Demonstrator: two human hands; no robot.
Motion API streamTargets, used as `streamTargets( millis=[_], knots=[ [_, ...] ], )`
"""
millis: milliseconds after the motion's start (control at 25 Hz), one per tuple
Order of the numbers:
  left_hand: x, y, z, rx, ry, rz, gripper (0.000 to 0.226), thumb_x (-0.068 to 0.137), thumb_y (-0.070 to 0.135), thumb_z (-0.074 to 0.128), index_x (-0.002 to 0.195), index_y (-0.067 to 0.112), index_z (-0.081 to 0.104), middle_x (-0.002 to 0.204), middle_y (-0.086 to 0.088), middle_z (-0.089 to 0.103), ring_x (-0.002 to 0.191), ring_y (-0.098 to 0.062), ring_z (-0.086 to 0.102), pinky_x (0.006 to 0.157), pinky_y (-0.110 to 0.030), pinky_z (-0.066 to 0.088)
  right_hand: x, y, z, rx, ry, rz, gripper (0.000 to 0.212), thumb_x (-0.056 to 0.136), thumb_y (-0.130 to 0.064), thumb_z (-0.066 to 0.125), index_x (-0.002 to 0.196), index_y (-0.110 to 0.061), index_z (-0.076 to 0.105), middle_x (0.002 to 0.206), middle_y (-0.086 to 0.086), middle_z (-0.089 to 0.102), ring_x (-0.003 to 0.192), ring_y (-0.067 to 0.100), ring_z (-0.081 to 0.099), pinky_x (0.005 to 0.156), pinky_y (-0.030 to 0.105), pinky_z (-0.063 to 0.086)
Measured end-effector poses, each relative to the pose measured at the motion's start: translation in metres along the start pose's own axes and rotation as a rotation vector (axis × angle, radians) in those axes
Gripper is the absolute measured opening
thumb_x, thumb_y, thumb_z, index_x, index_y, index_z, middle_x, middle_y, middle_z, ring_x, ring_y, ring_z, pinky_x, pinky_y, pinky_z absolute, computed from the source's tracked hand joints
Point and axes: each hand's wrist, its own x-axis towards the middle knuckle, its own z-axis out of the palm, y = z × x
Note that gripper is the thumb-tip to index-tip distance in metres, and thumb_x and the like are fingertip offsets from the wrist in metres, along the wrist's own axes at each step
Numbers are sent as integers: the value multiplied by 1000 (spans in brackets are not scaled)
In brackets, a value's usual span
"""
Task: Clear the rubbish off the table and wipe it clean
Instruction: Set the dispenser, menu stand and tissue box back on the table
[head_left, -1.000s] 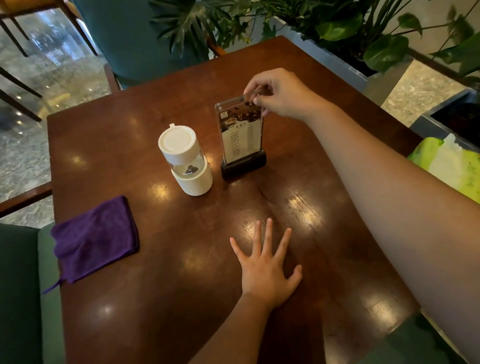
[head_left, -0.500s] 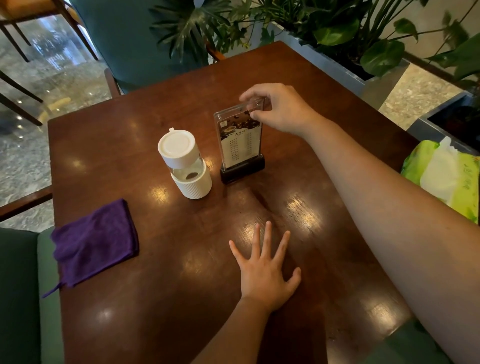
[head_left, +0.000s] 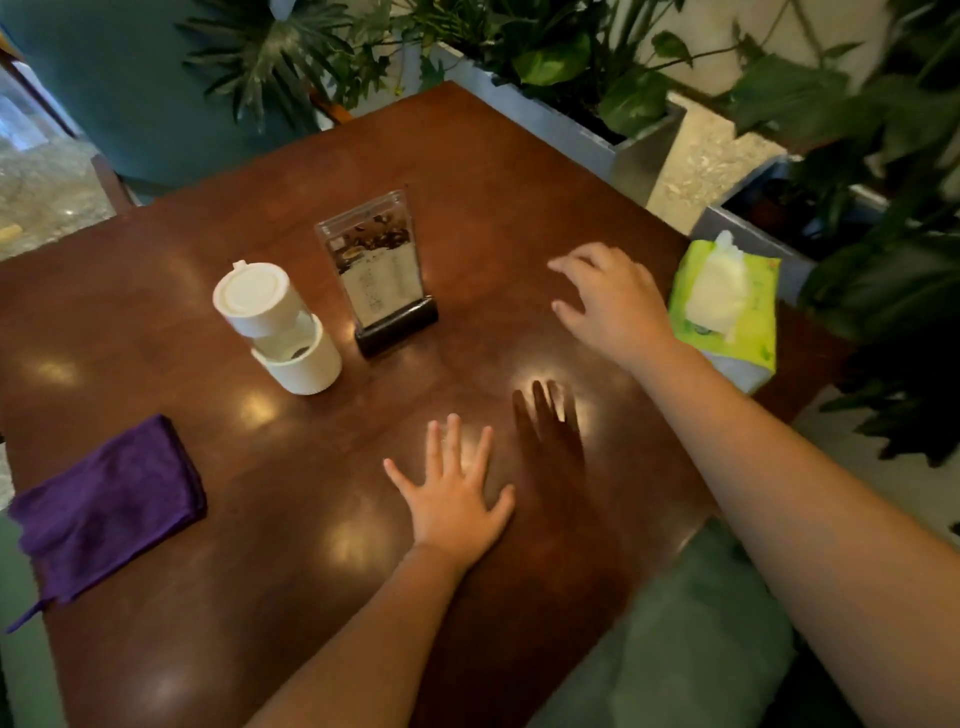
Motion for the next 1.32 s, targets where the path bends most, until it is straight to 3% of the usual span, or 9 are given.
streamTargets(
  millis=[200,360,480,600,840,920,1160,1280,1320],
  knots=[
    [7,16,-6,3,-41,-64,78,81,68,25,147,34,2,157,-7,-16,141,-30,-21,102,-72,-3,-46,65,-7,-113,28,595,56,83,-46,59,120,-5,51,121,19,52,115,38,44,89,48,41],
    [3,18,-1,40,8,-63,77,82,68,18,141,38,-20,156,-7,-22,140,-30,-23,102,-72,-4,-38,78,4,-102,-78,757,66,78,-57,61,118,-5,51,123,17,50,120,35,40,94,48,38],
    [3,18,1,43,17,-67,74,80,69,11,136,39,-27,153,-6,-27,138,-29,-28,102,-71,-7,-33,72,20,-125,16,845,59,80,-37,66,122,-1,44,126,20,47,121,35,37,95,48,36],
    [4,18,2,50,25,-67,73,76,69,5,135,41,-29,148,-5,-33,133,-27,-35,102,-71,-10,-34,72,30,-81,97,734,37,84,-5,57,118,1,46,121,24,49,116,38,39,93,42,37],
    [4,18,3,37,29,-64,73,79,68,9,135,40,-29,149,-5,-33,133,-28,-36,101,-71,-13,-42,68,34,34,-58,235,56,76,13,51,128,-6,43,124,18,49,118,36,40,96,44,39],
    [5,17,3,33,22,-62,73,79,68,9,135,40,-29,149,-6,-33,133,-28,-36,100,-71,-13,-42,74,35,7,-82,237,59,76,12,53,131,-7,39,127,17,47,121,35,38,94,46,42],
    [6,17,4,32,24,-63,73,77,68,5,135,41,-30,150,-5,-33,129,-27,-43,100,-69,-16,-12,108,18,-218,-23,366,38,79,-8,65,114,-6,49,112,20,54,106,36,47,84,44,44],
    [6,17,5,34,22,-65,73,77,68,7,136,41,-28,150,-5,-32,133,-28,-38,100,-69,-16,4,116,10,-118,-41,354,13,78,3,57,87,-6,56,90,20,56,94,39,52,69,40,41],
    [6,17,5,35,23,-66,73,77,68,7,135,41,-29,150,-5,-32,134,-28,-37,100,-70,-16,8,120,9,-74,-66,359,15,76,5,56,73,-9,51,78,17,52,85,37,52,63,37,37]
  ],
)
